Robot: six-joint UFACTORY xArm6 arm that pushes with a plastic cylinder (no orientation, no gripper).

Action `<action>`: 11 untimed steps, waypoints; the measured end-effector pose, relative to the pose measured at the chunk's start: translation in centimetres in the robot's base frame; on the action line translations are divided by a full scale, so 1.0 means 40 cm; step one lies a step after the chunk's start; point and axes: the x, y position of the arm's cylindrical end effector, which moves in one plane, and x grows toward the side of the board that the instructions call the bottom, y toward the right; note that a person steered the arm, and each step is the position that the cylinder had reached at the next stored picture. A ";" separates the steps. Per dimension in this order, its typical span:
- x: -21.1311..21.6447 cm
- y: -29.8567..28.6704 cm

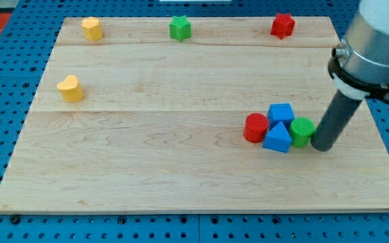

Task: Slide the green circle at the right center of the board

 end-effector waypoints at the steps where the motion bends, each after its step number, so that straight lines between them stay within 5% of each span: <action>1: -0.041 -0.027; 5: -0.049 -0.226; 6: -0.105 -0.202; 9: -0.045 -0.061; 11: -0.124 0.032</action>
